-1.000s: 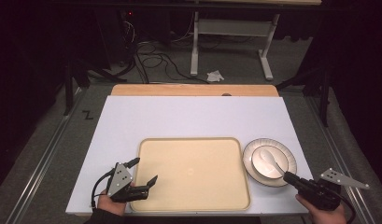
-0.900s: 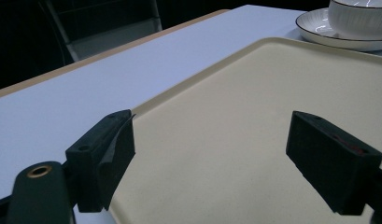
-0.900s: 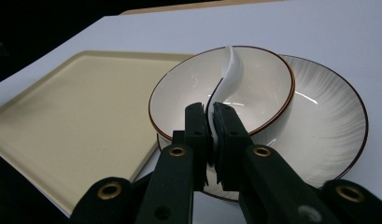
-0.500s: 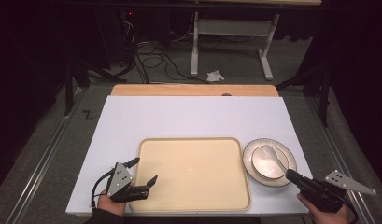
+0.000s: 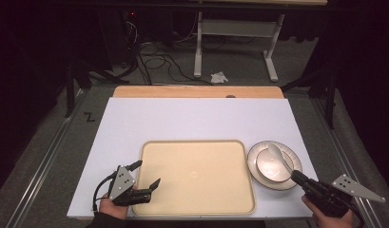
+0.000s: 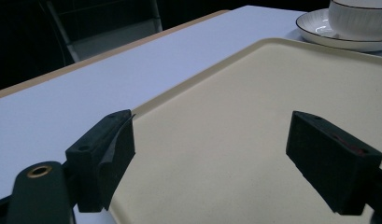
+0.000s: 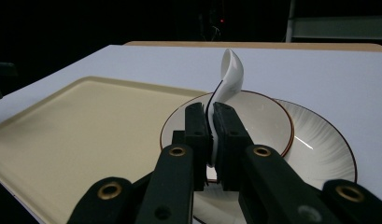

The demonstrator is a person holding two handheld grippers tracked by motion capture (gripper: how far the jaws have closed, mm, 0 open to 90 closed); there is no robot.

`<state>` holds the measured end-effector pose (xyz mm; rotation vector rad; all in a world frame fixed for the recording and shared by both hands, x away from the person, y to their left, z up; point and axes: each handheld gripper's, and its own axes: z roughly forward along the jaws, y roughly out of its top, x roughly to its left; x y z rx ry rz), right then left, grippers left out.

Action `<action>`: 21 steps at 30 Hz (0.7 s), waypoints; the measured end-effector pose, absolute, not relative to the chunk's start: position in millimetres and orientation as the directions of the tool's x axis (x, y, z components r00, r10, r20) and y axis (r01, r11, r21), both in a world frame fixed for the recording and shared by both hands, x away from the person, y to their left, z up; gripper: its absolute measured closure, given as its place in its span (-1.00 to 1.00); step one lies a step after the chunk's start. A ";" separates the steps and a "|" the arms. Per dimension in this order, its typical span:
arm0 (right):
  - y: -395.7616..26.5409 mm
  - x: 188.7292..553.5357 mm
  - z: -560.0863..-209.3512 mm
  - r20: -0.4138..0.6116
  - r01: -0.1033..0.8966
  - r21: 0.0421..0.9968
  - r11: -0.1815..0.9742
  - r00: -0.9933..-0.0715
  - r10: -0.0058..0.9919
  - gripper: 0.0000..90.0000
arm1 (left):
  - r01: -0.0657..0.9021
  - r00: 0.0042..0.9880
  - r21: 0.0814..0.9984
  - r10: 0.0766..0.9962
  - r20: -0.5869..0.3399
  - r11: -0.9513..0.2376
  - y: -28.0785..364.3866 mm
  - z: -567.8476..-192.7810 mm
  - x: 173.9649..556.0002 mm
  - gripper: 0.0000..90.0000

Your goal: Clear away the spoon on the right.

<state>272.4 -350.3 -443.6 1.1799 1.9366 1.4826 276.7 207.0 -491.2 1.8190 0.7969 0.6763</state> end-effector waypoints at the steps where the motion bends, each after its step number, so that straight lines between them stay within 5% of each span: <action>1: -348.9 272.1 -443.3 0.154 0.361 0.930 0.066 -0.548 0.822 0.93 | 0.216 0.627 0.933 0.773 0.092 -0.286 207.0 -491.3 276.8 -0.65; 21: -301.6 283.2 -442.8 0.116 0.323 0.939 0.120 -0.623 0.774 0.93 | 0.215 0.629 0.935 0.772 0.090 -0.283 206.9 -491.4 277.1 -0.65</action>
